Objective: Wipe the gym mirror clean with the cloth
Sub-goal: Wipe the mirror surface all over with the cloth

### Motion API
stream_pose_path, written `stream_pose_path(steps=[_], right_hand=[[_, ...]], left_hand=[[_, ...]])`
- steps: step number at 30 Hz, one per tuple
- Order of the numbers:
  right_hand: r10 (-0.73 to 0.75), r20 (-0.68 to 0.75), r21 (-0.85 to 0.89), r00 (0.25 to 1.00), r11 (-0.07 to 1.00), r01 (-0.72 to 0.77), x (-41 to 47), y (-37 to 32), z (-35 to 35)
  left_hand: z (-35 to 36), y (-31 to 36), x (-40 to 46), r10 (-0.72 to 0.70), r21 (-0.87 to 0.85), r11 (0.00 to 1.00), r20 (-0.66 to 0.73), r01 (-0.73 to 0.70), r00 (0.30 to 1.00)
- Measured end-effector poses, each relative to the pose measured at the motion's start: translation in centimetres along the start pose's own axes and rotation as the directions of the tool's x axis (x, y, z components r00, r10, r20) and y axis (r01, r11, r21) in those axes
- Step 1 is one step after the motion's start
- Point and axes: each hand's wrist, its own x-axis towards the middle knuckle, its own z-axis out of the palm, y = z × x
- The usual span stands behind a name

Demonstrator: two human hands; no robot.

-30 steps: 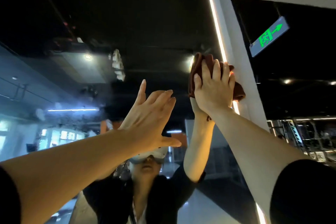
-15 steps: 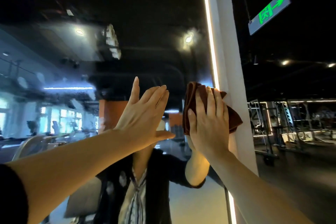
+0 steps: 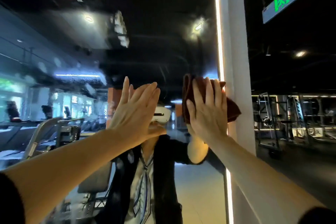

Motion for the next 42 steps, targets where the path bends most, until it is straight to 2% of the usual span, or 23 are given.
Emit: stream_pose_path(steps=[3, 5, 9, 11, 13, 15, 18, 21, 25, 29, 31, 33, 35, 37, 39, 42], right_hand=[[0.105, -0.041, 0.019, 0.994, 0.994, -0.104, 5.5, -1.6, -0.4], [0.103, -0.058, 0.012, 0.993, 0.995, -0.103, 4.5, -3.2, -0.1], [-0.196, 0.038, 0.003, 0.98, 0.981, 0.196, -3.8, -6.5, 0.6], [-0.233, 0.019, 0.034, 0.972, 0.972, 0.232, -4.2, -6.6, 0.8], [-0.067, -0.037, 0.046, 0.997, 0.997, 0.069, -0.9, -6.2, 0.7], [0.127, -0.068, 0.071, 0.99, 0.99, -0.122, 4.3, -5.9, 0.0], [0.23, 0.01, 0.098, 0.973, 0.968, -0.23, 9.8, -6.6, -1.1], [0.15, -0.041, 0.07, 0.988, 0.987, -0.147, 9.9, -8.2, -0.9], [-0.103, -0.089, 0.009, 0.991, 0.995, 0.104, 3.4, -11.2, 0.7], [-0.307, 0.034, -0.034, 0.951, 0.951, 0.308, -6.7, -12.6, 1.7], [-0.379, 0.071, -0.031, 0.923, 0.924, 0.381, -8.6, -12.1, 1.7], [-0.31, 0.036, -0.031, 0.95, 0.95, 0.311, -6.3, -11.8, 1.4], [-0.105, -0.025, -0.015, 0.994, 0.994, 0.104, -1.6, -12.8, 1.0], [0.061, -0.033, 0.032, 0.998, 0.998, -0.06, 3.0, -14.7, 0.6], [0.073, -0.047, 0.042, 0.996, 0.997, -0.071, 5.0, -16.8, 0.7], [-0.028, -0.066, 0.004, 0.997, 1.0, 0.029, 2.6, -19.5, 1.1]], left_hand=[[-0.6, -2.0, 0.2, -0.027, 0.018, 0.999, -0.013, 0.027, 1.0], [-0.9, -3.1, -0.1, -0.032, 0.05, 0.998, -0.019, 0.033, 0.999], [-1.1, -4.7, -0.9, -0.046, 0.071, 0.996, 0.015, 0.045, 0.999], [-1.0, -5.4, -1.3, -0.027, 0.051, 0.998, 0.011, 0.026, 1.0], [-0.9, -6.1, -1.7, -0.001, 0.029, 1.0, -0.004, 0.001, 1.0], [-0.6, -6.9, -2.0, 0.016, 0.016, 1.0, -0.024, -0.015, 1.0], [0.2, -8.1, -2.9, 0.032, 0.032, 0.999, -0.054, -0.031, 0.998], [1.1, -8.6, -3.7, 0.053, 0.026, 0.998, -0.063, -0.051, 0.997], [1.3, -8.5, -4.1, 0.031, -0.015, 0.999, -0.028, -0.031, 0.999], [1.2, -8.6, -6.6, -0.006, -0.067, 0.998, -0.014, 0.005, 1.0], [1.3, -9.3, -8.5, -0.031, -0.087, 0.996, -0.01, 0.03, 0.999], [1.5, -10.4, -9.9, -0.051, -0.095, 0.994, -0.013, 0.05, 0.999], [1.6, -12.0, -10.7, -0.07, -0.099, 0.993, -0.023, 0.067, 0.997], [1.4, -13.5, -11.2, -0.103, -0.113, 0.989, -0.052, 0.097, 0.993], [1.2, -14.7, -11.5, -0.134, -0.116, 0.985, -0.07, 0.125, 0.989], [1.6, -15.9, -12.2, -0.148, -0.107, 0.984, -0.05, 0.142, 0.988]])
